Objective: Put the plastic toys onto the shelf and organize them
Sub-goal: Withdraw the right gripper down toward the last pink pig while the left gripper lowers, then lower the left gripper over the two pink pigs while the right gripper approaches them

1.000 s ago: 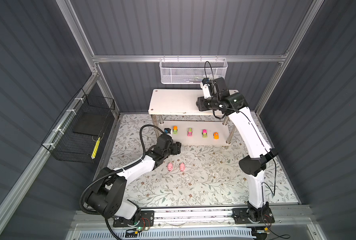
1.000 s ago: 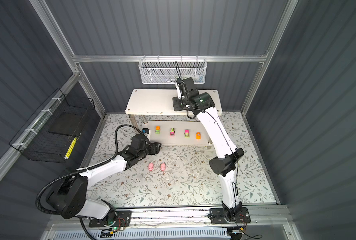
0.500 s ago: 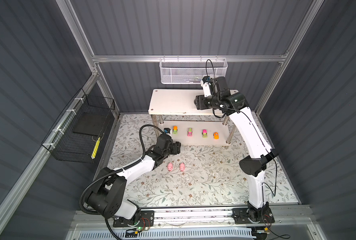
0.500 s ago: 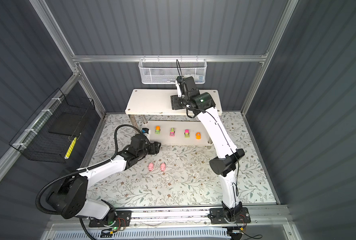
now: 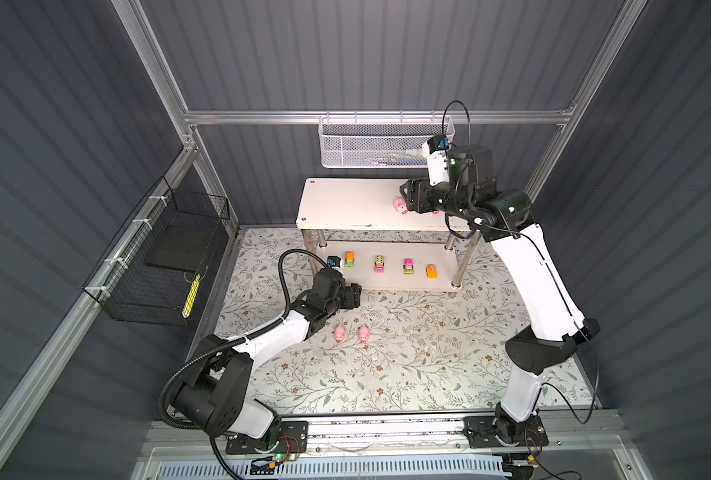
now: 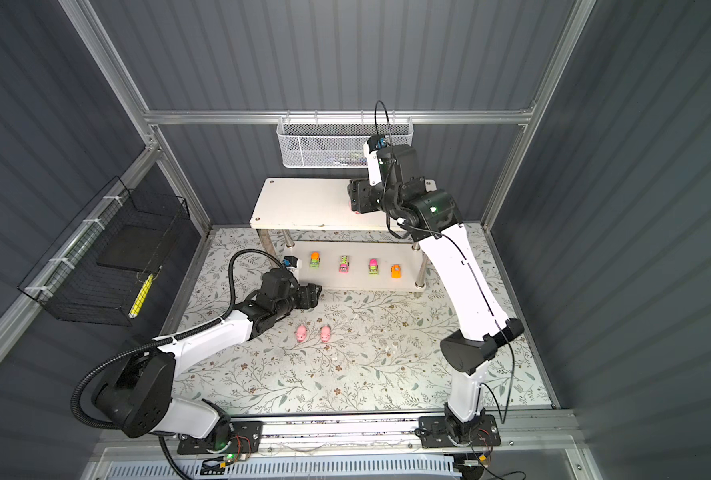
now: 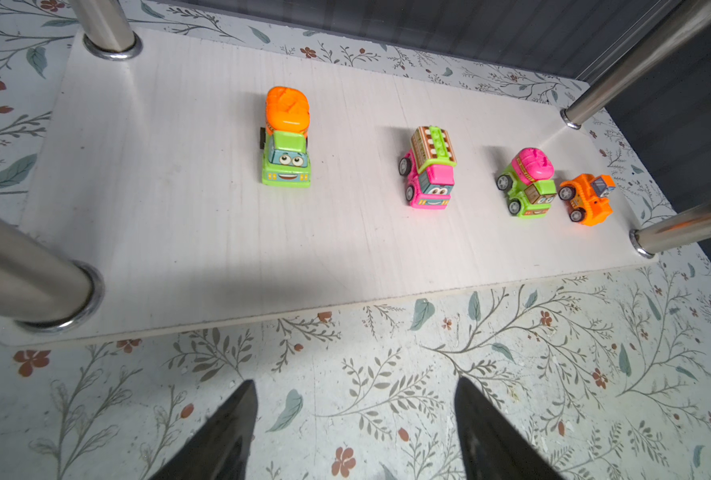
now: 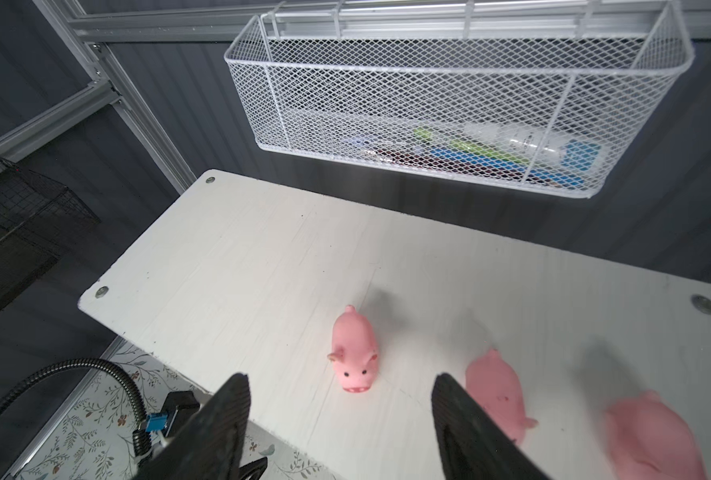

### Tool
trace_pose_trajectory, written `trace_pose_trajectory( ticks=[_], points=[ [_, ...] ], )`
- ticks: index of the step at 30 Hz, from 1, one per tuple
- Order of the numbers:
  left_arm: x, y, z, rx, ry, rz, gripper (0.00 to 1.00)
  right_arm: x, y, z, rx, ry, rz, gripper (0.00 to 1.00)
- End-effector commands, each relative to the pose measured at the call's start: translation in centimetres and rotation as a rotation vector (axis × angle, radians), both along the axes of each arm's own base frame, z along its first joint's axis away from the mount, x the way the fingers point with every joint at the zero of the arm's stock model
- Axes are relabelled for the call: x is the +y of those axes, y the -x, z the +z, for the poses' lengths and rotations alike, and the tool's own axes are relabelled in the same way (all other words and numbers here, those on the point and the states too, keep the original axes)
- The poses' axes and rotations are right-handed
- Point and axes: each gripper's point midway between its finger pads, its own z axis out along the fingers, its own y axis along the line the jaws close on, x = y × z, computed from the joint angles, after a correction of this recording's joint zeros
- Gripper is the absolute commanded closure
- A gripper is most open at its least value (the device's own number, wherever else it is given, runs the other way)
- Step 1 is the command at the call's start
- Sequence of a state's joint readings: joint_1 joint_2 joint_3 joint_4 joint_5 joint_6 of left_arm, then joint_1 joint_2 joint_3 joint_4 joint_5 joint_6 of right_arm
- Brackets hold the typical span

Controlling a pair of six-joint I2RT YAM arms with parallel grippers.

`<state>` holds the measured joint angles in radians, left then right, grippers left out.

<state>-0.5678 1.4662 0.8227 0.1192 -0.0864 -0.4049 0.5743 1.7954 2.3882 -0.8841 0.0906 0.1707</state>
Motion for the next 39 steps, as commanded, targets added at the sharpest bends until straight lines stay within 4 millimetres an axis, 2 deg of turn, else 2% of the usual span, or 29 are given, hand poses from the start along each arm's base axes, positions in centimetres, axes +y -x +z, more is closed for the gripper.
trace_pose_trajectory(
  ticks=[1, 4, 8, 12, 13, 14, 19, 24, 29, 33, 39],
  points=[
    [1.0, 0.4, -0.1, 0.010, -0.012, 0.028, 0.25, 0.5, 1.8, 2.1, -0.108, -0.007, 0.032, 0.28],
    [1.4, 0.8, -0.6, 0.021, -0.024, 0.039, 0.25, 0.2, 4.1, 2.1, -0.168, -0.018, 0.048, 0.28],
    [2.1, 1.4, -1.0, 0.034, -0.038, 0.055, 0.25, -1.5, 7.2, 1.7, -0.241, -0.056, 0.046, 0.28],
    [3.3, 2.4, -1.4, 0.043, -0.059, 0.080, 0.25, -4.0, 9.8, -0.3, -0.263, -0.086, 0.008, 0.28],
    [3.6, 2.6, -1.5, 0.042, -0.065, 0.088, 0.25, -4.5, 10.2, -1.4, -0.257, -0.078, 0.002, 0.28],
    [3.9, 2.9, -1.6, 0.046, -0.066, 0.094, 0.25, -5.5, 11.3, -1.3, -0.273, -0.090, -0.006, 0.28],
    [5.4, 4.5, -2.6, 0.062, -0.066, 0.134, 0.25, -7.3, 14.2, -6.4, -0.228, -0.105, 0.004, 0.28],
    [6.5, 6.0, -3.6, 0.085, -0.077, 0.154, 0.24, -6.9, 16.0, -12.3, -0.155, -0.117, 0.069, 0.29],
    [6.7, 7.2, -4.1, 0.099, -0.080, 0.151, 0.24, -5.8, 16.5, -17.7, -0.049, -0.098, 0.103, 0.30],
    [6.0, 8.0, -4.5, 0.108, -0.083, 0.118, 0.24, -5.1, 16.4, -21.7, 0.036, -0.095, 0.106, 0.30],
    [5.3, 9.3, -6.3, 0.152, -0.093, 0.102, 0.24, -4.9, 16.2, -26.1, 0.116, -0.092, 0.084, 0.30]
  ],
)
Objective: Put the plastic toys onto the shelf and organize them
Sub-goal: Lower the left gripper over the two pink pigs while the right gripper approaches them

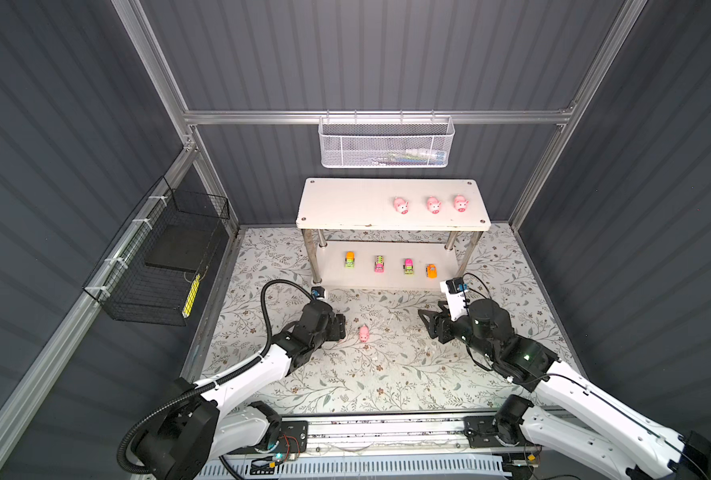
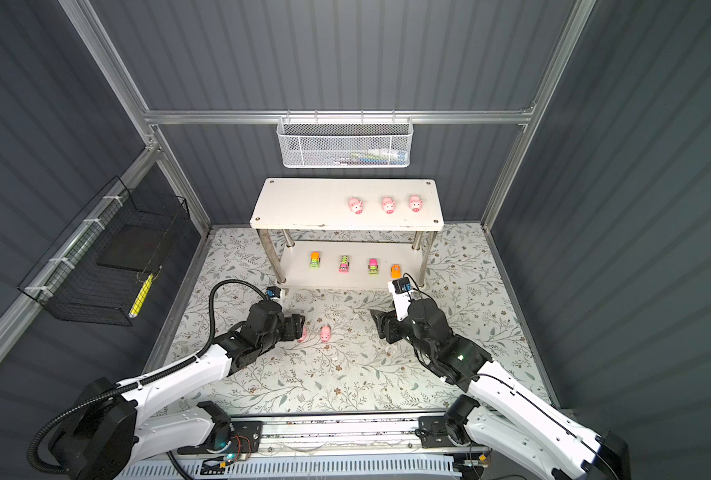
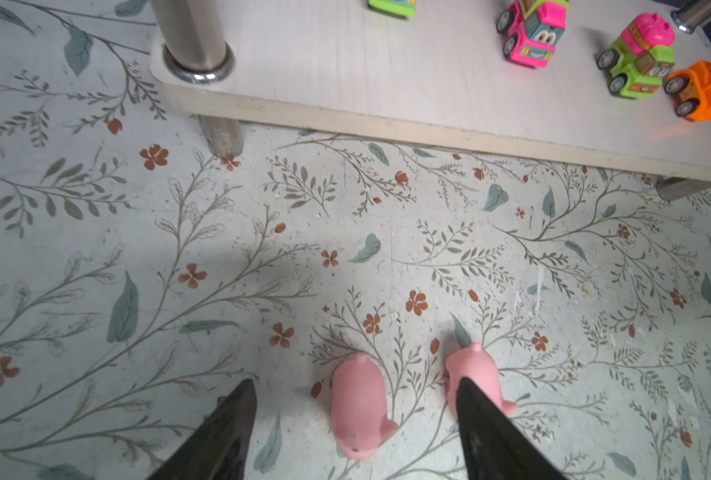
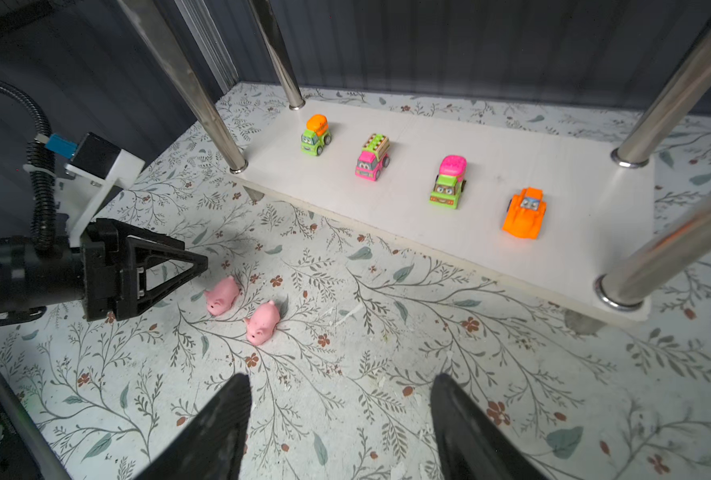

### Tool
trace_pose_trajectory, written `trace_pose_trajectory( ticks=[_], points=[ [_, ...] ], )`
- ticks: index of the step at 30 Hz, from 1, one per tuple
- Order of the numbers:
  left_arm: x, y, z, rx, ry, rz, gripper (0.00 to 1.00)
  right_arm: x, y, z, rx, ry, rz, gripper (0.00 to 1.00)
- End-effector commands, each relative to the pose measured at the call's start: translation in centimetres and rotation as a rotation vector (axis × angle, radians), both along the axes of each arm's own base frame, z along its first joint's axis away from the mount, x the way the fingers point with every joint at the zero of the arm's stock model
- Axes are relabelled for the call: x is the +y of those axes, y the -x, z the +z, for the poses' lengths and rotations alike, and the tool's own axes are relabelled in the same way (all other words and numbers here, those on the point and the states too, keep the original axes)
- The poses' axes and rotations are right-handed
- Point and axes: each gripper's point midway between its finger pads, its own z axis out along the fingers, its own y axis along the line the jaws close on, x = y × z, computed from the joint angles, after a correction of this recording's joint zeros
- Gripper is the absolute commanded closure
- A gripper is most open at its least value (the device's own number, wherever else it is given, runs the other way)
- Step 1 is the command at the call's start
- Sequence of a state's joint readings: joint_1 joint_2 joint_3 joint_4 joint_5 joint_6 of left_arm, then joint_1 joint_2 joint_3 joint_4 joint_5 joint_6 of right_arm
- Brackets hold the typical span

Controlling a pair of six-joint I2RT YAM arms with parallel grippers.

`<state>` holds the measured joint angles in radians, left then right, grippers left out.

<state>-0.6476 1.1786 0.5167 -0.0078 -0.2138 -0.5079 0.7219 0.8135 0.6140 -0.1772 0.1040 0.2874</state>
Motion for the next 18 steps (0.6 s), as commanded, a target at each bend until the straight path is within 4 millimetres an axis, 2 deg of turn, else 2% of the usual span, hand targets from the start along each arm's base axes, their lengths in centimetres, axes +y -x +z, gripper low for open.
trace_pose_trajectory(
  ticks=[1, 9, 18],
  points=[
    [0.4, 0.9, -1.7, 0.048, -0.017, 0.022, 0.24, 0.6, -0.2, -0.6, 0.008, -0.056, -0.010, 0.30],
    [0.3, 1.2, -3.0, 0.072, -0.033, 0.027, 0.24, 0.8, -0.6, -3.8, 0.061, -0.036, -0.024, 0.30],
    [0.0, 1.5, -4.7, 0.119, -0.071, 0.008, 0.25, 1.3, -1.0, -5.9, 0.105, -0.025, -0.028, 0.30]
  ],
)
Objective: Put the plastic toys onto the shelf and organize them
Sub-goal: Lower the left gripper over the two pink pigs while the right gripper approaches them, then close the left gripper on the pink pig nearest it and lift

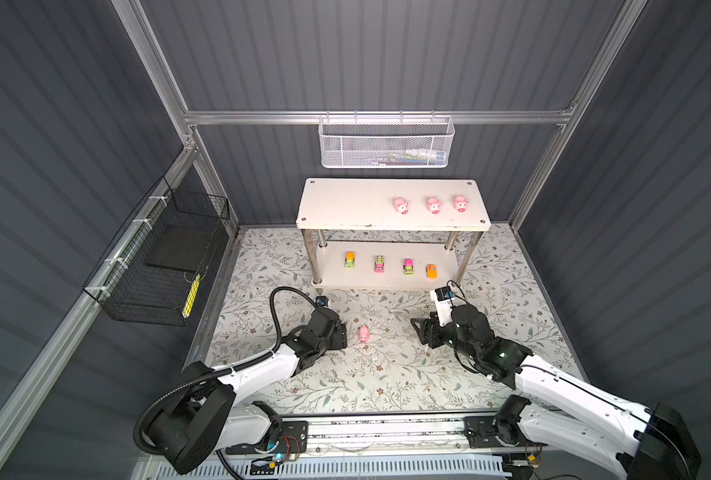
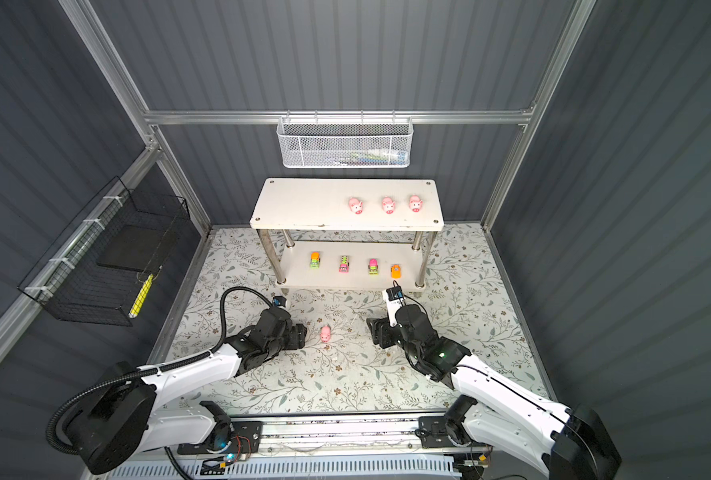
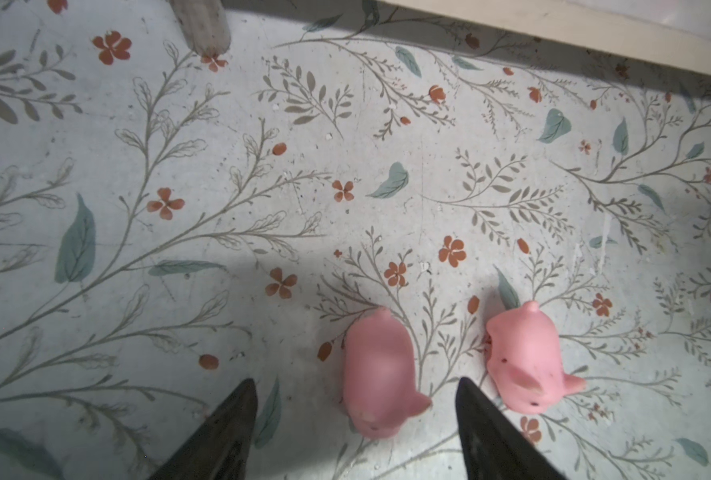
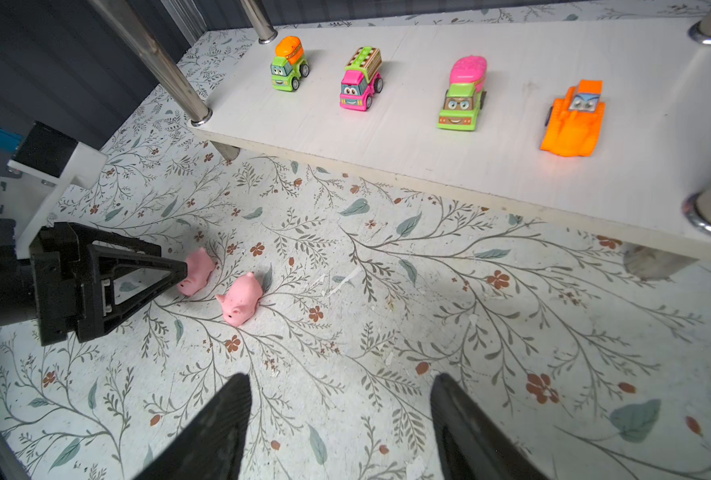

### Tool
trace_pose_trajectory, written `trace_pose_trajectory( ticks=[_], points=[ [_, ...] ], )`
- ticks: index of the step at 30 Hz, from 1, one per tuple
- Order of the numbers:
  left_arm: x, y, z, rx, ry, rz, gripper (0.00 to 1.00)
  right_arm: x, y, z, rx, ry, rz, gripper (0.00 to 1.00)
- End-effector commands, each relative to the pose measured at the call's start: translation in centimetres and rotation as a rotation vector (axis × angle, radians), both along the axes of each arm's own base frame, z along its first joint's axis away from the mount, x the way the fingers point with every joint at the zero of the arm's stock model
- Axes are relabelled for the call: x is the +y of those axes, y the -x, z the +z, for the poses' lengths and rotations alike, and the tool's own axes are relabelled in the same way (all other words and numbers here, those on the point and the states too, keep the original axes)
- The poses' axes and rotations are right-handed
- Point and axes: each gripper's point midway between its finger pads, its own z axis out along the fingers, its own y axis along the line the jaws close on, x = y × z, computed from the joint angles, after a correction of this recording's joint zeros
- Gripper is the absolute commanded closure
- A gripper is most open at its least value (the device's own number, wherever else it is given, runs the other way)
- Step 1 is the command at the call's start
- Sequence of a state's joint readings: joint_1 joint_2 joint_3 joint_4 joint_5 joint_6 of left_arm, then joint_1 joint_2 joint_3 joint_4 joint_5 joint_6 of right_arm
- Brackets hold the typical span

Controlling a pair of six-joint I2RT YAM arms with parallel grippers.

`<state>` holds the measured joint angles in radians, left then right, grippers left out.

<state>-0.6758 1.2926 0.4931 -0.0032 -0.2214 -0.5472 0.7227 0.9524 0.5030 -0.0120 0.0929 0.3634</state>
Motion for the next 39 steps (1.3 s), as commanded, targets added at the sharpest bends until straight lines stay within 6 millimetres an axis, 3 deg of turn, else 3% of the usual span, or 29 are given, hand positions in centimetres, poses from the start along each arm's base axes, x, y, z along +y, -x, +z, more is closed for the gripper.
trace_pose_trajectory(
  ticks=[1, 18, 29, 39],
  points=[
    [-0.1, 0.2, -0.6, 0.011, -0.012, -0.001, 0.25, 0.4, -0.1, -0.3, 0.001, -0.023, -0.003, 0.30],
    [-1.5, -0.6, -1.6, 0.031, -0.026, -0.027, 0.34, 0.7, -0.7, -1.6, 0.027, -0.021, -0.011, 0.30],
    [-1.5, -0.2, -2.1, 0.050, -0.046, -0.029, 0.50, 0.7, -0.8, -2.1, 0.039, -0.018, -0.015, 0.30],
    [-1.8, -0.3, -2.4, 0.055, -0.058, -0.030, 0.51, 0.8, -1.0, -2.4, 0.049, -0.016, -0.012, 0.30]
  ],
)
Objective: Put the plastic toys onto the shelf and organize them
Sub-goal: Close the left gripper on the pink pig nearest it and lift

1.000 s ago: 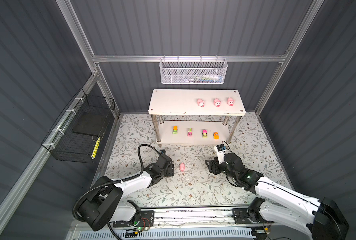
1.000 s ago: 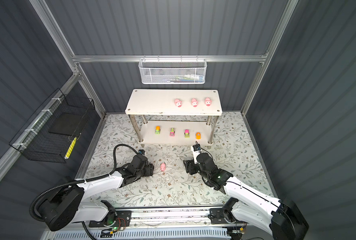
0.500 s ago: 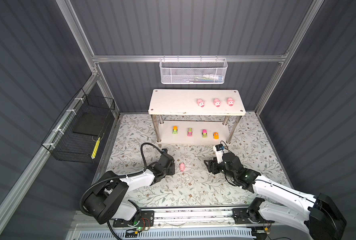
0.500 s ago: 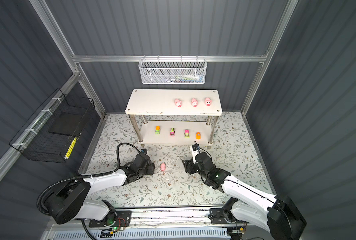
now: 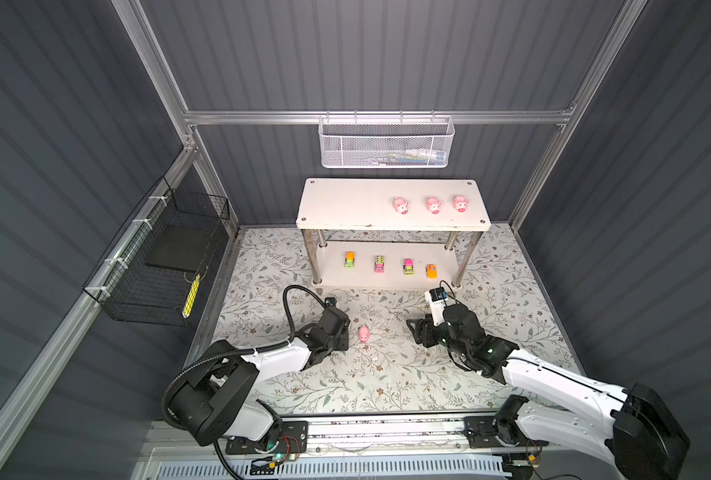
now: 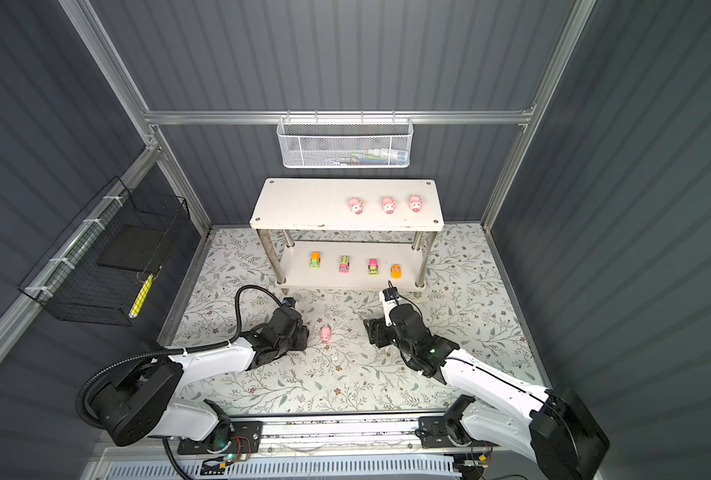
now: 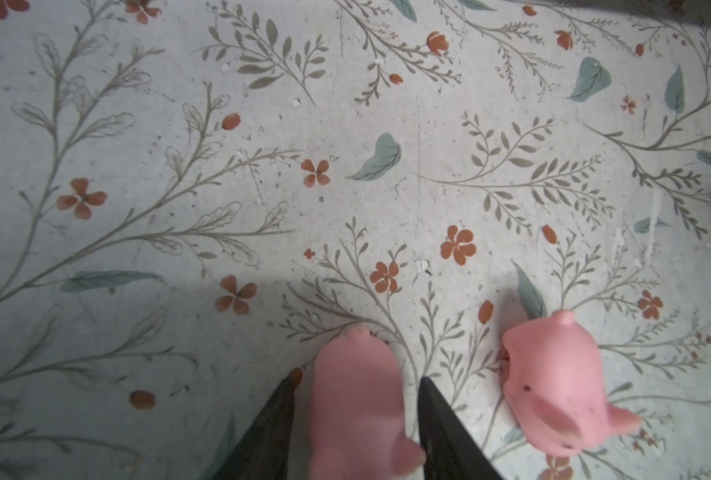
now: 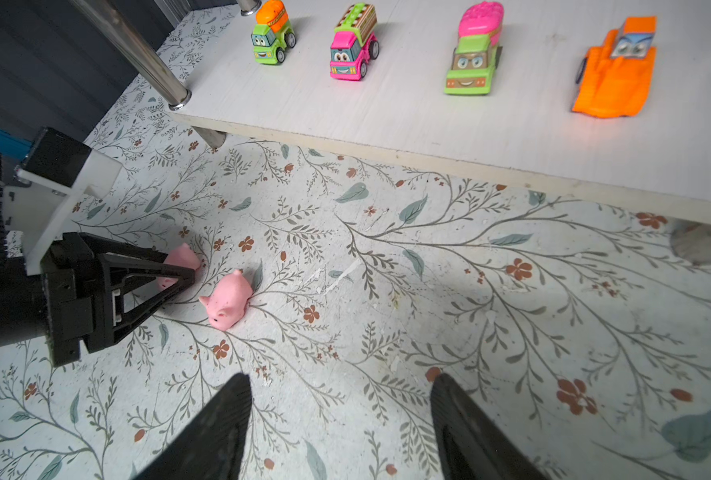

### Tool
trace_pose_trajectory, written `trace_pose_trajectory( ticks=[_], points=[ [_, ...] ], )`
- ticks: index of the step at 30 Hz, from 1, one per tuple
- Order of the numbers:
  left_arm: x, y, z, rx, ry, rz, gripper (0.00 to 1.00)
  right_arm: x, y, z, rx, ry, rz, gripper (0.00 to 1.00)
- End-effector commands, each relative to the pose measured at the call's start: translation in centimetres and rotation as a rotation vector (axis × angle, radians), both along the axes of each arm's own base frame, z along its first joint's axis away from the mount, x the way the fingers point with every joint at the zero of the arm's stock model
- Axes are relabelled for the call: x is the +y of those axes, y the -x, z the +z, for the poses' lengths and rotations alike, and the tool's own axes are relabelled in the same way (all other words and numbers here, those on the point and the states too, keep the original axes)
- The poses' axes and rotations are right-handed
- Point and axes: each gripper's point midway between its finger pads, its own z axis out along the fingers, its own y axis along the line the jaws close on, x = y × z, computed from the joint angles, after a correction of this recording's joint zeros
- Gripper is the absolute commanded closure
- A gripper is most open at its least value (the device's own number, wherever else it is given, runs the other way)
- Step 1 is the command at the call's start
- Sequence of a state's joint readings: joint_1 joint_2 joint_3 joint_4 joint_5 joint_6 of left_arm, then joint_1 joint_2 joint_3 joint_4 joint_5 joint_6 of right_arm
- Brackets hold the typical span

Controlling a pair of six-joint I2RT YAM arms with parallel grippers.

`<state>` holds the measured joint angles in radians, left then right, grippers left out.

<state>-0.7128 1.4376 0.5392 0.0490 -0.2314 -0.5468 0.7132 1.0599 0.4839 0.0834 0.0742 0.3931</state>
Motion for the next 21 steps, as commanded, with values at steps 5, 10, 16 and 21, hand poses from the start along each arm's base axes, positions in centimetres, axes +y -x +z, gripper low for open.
trace_pose_trajectory(
  ticks=[5, 10, 16, 21],
  points=[
    [-0.2, 0.1, -0.6, 0.029, -0.027, -0.005, 0.55, -0.1, -0.1, -0.3, 0.007, -0.008, -0.005, 0.30],
    [-0.2, 0.1, -0.4, 0.032, -0.027, -0.002, 0.61, -0.2, -0.2, -0.3, 0.009, -0.006, -0.010, 0.30],
    [-0.1, 0.1, 0.2, 0.024, -0.026, 0.003, 0.63, -0.2, -0.3, -0.4, 0.016, -0.007, -0.006, 0.30],
    [-0.1, 0.0, 0.9, 0.021, -0.033, 0.004, 0.67, -0.1, -0.4, -0.6, 0.020, -0.008, -0.004, 0.30]
  ],
)
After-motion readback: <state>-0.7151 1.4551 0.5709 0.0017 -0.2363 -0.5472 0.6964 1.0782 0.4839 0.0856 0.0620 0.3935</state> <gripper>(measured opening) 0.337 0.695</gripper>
